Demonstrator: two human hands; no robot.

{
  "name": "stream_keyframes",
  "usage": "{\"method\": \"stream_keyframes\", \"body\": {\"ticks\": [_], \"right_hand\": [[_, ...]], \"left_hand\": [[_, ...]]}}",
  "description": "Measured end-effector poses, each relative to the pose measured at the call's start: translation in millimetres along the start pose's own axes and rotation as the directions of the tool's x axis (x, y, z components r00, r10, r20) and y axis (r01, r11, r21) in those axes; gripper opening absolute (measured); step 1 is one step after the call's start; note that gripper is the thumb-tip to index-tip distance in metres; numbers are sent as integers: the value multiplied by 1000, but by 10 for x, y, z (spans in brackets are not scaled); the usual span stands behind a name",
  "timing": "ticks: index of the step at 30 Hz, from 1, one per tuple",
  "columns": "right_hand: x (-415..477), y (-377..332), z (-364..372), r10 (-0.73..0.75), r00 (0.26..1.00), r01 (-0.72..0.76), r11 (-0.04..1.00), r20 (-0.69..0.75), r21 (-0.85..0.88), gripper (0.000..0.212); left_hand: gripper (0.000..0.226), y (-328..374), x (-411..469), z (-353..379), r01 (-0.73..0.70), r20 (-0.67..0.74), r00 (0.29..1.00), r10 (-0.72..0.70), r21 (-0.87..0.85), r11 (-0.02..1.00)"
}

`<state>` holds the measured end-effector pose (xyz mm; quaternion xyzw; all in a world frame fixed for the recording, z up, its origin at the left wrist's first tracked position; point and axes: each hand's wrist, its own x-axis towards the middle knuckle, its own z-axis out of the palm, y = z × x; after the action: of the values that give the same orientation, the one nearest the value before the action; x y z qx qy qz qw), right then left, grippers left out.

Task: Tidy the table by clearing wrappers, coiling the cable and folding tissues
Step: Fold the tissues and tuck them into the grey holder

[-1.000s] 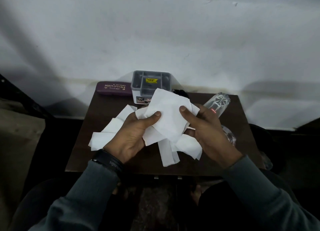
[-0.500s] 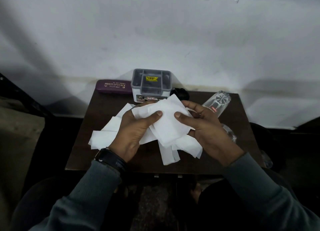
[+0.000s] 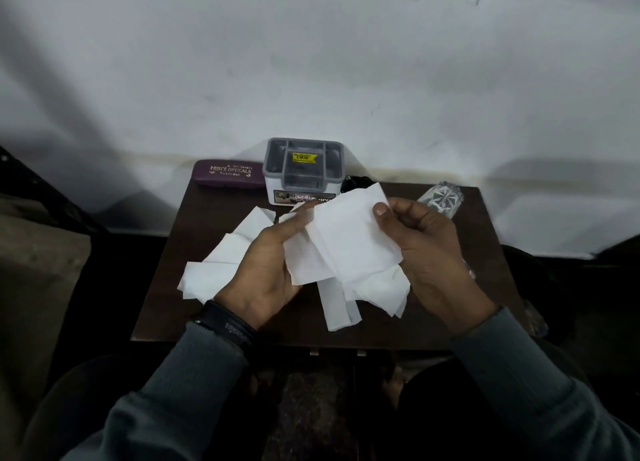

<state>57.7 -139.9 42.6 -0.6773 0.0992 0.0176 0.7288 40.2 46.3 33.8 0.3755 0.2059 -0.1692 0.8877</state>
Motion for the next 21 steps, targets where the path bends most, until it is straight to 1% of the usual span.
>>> {"method": "stream_keyframes", "body": {"ticks": [2, 4, 6, 8, 10, 12, 13, 14, 16, 18, 20, 21], "right_hand": [[-32, -73, 3, -34, 999, 35, 997, -8, 67, 13], [-67, -146, 29, -71, 997, 71, 990, -1, 120, 13], [-101, -178, 116, -68, 997, 63, 981, 21, 185, 12], [-132, -154, 229, -46, 999, 39, 976, 26, 215, 9], [-134, -120, 307, -92, 995, 95, 990, -36, 101, 10], [-104, -113, 313, -148, 984, 148, 989, -95, -7, 11], [-81, -118, 290, -155, 980, 153, 988, -123, -25, 10], [-62, -121, 259, -141, 979, 139, 990, -146, -19, 9], [-48, -100, 215, -59, 986, 63, 998, -156, 26, 6], [-59, -43, 222, 20, 989, -16, 999, -143, 28, 5], [-64, 2, 247, 51, 989, -50, 999, -138, 5, 3], [-59, 5, 251, 46, 989, -47, 999, -140, 0, 2]], "left_hand": [[38, 10, 13, 3, 27, -2, 1000, -28, -71, 997], [40, -12, 53, -24, 14, -7, 1000, -15, -107, 994], [42, -37, 81, -49, 5, 9, 1000, -4, -144, 990], [44, -73, 95, -55, 35, 63, 998, -22, -198, 980], [45, -102, 89, -46, 45, 74, 997, -27, -250, 967], [46, -127, 107, -58, -5, 56, 998, 18, -222, 975], [47, -126, 113, -63, -43, 49, 997, 53, -192, 980], [50, -120, 110, -55, -73, 42, 996, 81, -174, 982], [60, -106, 95, -59, -110, 16, 993, 114, -167, 980], [68, -89, 76, -44, -71, 38, 996, 80, -187, 980], [65, -95, 76, -26, -45, 30, 998, 51, -185, 982], [56, -105, 76, -20, -52, 15, 998, 55, -178, 983]]}}
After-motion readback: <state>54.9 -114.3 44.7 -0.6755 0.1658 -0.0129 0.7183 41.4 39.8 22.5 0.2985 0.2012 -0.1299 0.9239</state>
